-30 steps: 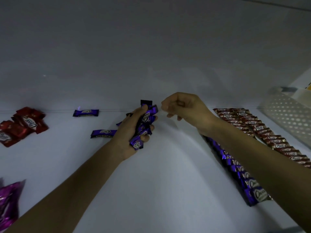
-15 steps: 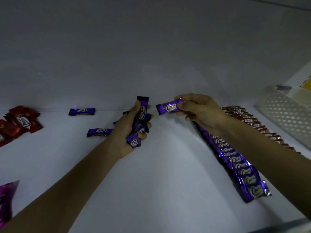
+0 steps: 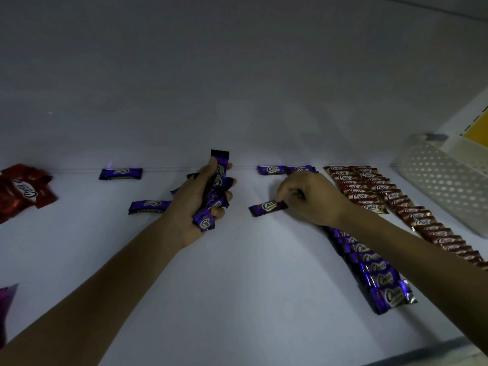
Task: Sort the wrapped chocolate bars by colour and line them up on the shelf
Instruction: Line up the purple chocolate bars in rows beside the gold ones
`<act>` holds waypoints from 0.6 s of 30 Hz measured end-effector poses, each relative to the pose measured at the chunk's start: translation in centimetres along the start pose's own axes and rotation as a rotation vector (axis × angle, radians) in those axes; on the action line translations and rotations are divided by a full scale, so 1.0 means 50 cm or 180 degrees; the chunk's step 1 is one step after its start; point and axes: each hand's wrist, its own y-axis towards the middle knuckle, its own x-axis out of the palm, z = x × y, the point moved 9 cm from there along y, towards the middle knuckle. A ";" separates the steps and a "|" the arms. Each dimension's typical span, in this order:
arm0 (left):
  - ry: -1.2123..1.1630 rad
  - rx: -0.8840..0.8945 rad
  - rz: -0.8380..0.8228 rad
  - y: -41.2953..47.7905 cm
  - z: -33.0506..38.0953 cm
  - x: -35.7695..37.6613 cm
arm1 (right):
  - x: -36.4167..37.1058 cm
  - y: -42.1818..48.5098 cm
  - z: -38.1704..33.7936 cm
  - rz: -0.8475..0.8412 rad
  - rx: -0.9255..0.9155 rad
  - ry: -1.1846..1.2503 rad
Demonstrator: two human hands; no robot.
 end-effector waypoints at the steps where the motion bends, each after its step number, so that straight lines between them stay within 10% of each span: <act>1: -0.0004 -0.0004 0.0002 0.000 0.000 0.000 | -0.003 0.001 0.002 0.0078 0.0060 0.0056; 8: -0.0014 0.0000 -0.0037 0.000 0.000 0.001 | 0.035 0.018 0.000 -0.0489 0.0220 -0.0270; 18: 0.0035 0.0009 -0.0010 0.001 0.000 0.003 | -0.005 0.104 0.092 0.0328 0.0829 -0.0773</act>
